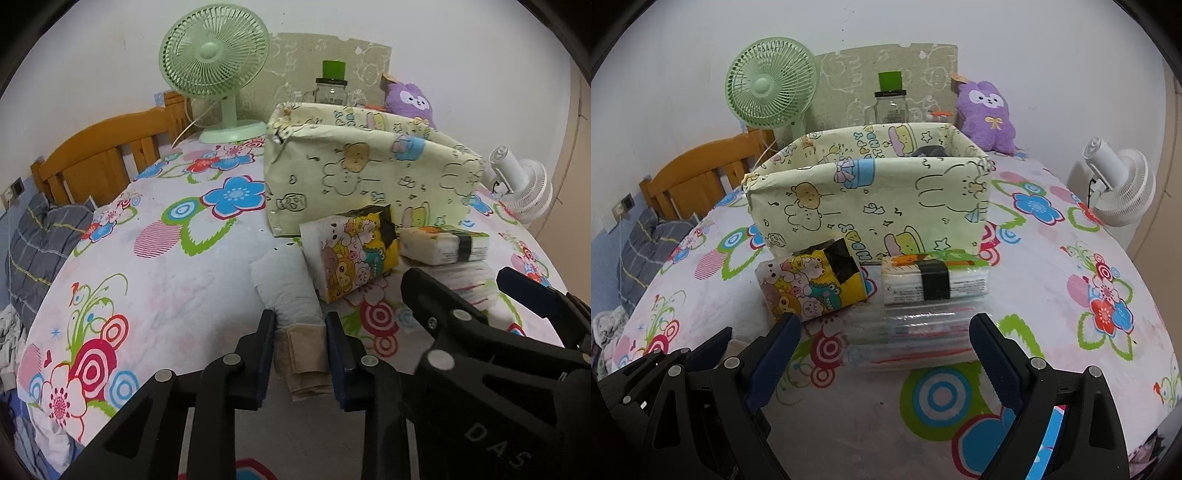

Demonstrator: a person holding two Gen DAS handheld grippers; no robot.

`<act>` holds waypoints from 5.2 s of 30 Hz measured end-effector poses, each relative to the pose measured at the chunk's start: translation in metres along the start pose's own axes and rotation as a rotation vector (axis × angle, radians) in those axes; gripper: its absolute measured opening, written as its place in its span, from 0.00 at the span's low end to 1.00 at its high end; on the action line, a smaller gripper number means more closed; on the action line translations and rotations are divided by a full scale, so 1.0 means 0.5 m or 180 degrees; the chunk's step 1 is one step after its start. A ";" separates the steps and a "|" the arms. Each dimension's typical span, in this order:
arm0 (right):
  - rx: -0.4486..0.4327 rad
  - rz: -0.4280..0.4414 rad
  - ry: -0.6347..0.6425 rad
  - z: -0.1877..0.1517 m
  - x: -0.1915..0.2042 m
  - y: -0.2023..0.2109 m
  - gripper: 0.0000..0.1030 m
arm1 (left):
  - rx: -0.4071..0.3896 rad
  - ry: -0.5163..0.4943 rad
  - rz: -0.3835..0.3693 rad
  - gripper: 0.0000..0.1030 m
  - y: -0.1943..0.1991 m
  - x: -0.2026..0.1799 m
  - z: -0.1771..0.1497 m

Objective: Organize soft objects
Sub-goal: 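Grasp the white rolled item with beige cloth using the left tool, then grasp the green-and-white tissue pack with the right tool, then carry the white rolled item and tissue pack over the basket with both tools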

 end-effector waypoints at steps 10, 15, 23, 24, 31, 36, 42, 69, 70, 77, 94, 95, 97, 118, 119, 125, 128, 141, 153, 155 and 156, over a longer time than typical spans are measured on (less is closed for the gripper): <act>-0.0018 -0.0006 -0.0105 0.000 -0.029 0.018 0.92 | -0.0044 -0.0089 0.0031 0.25 0.015 -0.029 0.003; -0.0065 -0.0030 -0.0178 0.017 -0.042 0.019 0.92 | -0.0076 -0.0025 0.0137 0.25 0.015 -0.013 0.015; -0.0058 -0.0065 -0.0203 0.043 -0.041 -0.008 0.92 | -0.0092 -0.0012 0.0165 0.25 -0.004 0.000 0.036; -0.0048 -0.0074 -0.0202 0.045 -0.040 -0.013 0.92 | -0.0093 -0.0015 0.0169 0.25 -0.007 0.000 0.038; -0.0010 -0.0219 -0.0216 0.057 -0.039 -0.050 0.91 | -0.0051 -0.0005 0.0157 0.25 -0.037 0.008 0.051; 0.0076 -0.0289 -0.0191 0.060 -0.036 -0.079 0.79 | -0.0010 0.0003 0.0139 0.25 -0.055 0.007 0.055; 0.0091 -0.0342 -0.0171 0.056 -0.043 -0.086 0.71 | 0.0001 0.0014 0.0134 0.25 -0.060 0.004 0.054; -0.0278 -0.0068 -0.0188 0.067 -0.024 0.073 0.71 | -0.0441 -0.0086 0.0163 0.25 0.083 -0.027 0.078; -0.0289 -0.0062 -0.0186 0.067 -0.024 0.079 0.71 | -0.0455 -0.0086 0.0154 0.25 0.088 -0.028 0.079; -0.0410 -0.0034 -0.0157 0.076 -0.015 0.123 0.71 | -0.0565 -0.0105 0.0157 0.25 0.126 -0.033 0.094; -0.0673 -0.0020 -0.0176 0.115 -0.012 0.213 0.71 | -0.0767 -0.0181 0.0119 0.25 0.199 -0.046 0.134; -0.0680 -0.0019 -0.0180 0.117 -0.012 0.215 0.71 | -0.0780 -0.0189 0.0115 0.25 0.203 -0.047 0.138; -0.0703 -0.0016 -0.0187 0.123 -0.012 0.222 0.71 | -0.0797 -0.0198 0.0115 0.25 0.206 -0.047 0.144; -0.0796 -0.0052 -0.0254 0.187 -0.002 0.205 0.71 | -0.0879 -0.0277 0.0074 0.25 0.183 -0.031 0.216; -0.0794 -0.0057 -0.0259 0.193 -0.001 0.200 0.71 | -0.0879 -0.0281 0.0072 0.25 0.179 -0.030 0.220; -0.0761 -0.0065 -0.0256 0.217 0.006 0.171 0.71 | -0.0861 -0.0290 0.0062 0.25 0.154 -0.022 0.243; -0.0736 -0.0051 -0.0246 0.226 0.009 0.154 0.71 | -0.0845 -0.0281 0.0072 0.25 0.138 -0.015 0.253; -0.0662 -0.0049 -0.0234 0.264 0.010 0.074 0.71 | -0.0718 -0.0293 -0.0032 0.25 0.053 -0.004 0.293; -0.0495 -0.0090 -0.0244 0.284 -0.004 -0.018 0.71 | -0.0537 -0.0364 -0.0186 0.27 -0.040 -0.009 0.314; -0.0467 -0.0102 -0.0248 0.286 -0.005 -0.031 0.71 | -0.0501 -0.0371 -0.0216 0.30 -0.053 -0.010 0.315; -0.0454 -0.0100 -0.0247 0.287 -0.006 -0.037 0.71 | -0.0484 -0.0368 -0.0225 0.31 -0.060 -0.010 0.316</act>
Point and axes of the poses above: each gripper's, at about its wrist camera, not at the fingertips, and y roughly against the way its jaws point, x to its left, z to its top, the point moved 2 cm from there along -y, roughly the way its jaws point, and after that the axes turned 15 degrees about -y, right-handed, at the moved point
